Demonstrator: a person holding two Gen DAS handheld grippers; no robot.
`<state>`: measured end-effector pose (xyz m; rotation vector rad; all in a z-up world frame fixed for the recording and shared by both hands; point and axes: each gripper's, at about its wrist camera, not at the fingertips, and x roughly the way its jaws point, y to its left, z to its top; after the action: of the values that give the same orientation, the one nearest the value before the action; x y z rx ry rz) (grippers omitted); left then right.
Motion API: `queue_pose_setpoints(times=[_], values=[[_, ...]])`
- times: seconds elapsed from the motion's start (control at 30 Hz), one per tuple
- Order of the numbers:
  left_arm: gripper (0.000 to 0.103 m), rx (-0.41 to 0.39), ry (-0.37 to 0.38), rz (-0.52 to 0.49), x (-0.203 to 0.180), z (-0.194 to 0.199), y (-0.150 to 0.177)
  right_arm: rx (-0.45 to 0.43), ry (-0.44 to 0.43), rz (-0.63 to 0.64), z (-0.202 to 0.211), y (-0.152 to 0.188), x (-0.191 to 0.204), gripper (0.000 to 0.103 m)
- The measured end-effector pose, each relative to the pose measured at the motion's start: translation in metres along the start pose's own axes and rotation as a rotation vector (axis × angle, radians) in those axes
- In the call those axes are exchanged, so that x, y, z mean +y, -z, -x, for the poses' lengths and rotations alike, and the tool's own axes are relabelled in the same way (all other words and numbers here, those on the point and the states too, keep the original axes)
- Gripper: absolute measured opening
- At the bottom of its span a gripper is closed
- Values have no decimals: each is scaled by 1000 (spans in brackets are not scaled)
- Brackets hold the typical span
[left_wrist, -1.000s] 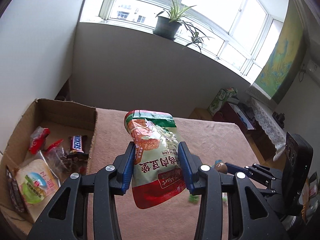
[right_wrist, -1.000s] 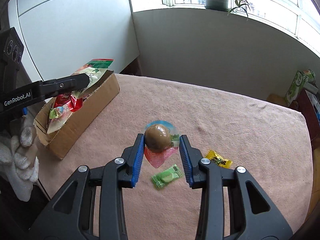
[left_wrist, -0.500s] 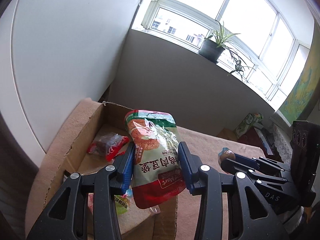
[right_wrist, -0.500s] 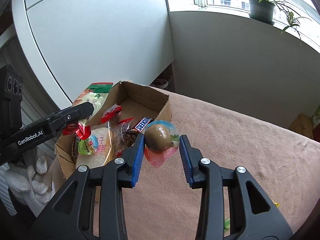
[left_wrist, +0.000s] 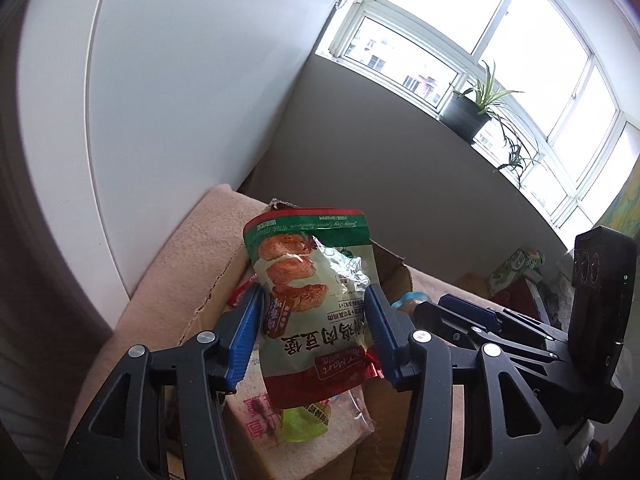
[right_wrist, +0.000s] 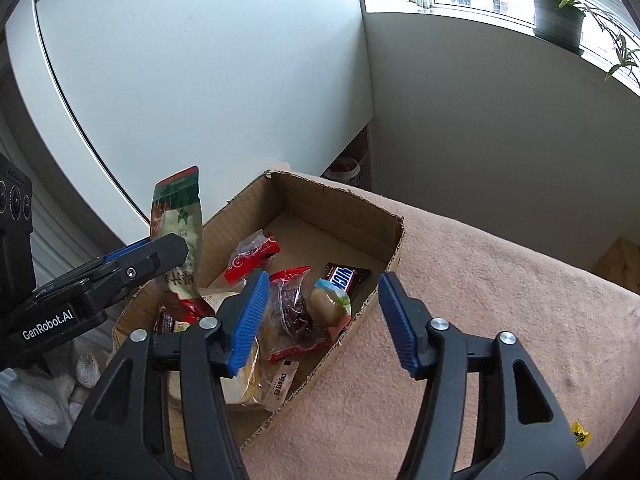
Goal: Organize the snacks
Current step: 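Carry the meat snack bag and chocolate ball into the box with both tools and release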
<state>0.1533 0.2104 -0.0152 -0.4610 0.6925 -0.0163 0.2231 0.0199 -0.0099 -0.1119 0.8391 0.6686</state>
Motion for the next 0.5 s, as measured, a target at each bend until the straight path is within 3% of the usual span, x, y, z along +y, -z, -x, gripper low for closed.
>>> queue_pose_setpoints(times=[0.5], values=[[52,-6,30,-20,-15,2,0,-31,25,-65,33,12,-31,73]])
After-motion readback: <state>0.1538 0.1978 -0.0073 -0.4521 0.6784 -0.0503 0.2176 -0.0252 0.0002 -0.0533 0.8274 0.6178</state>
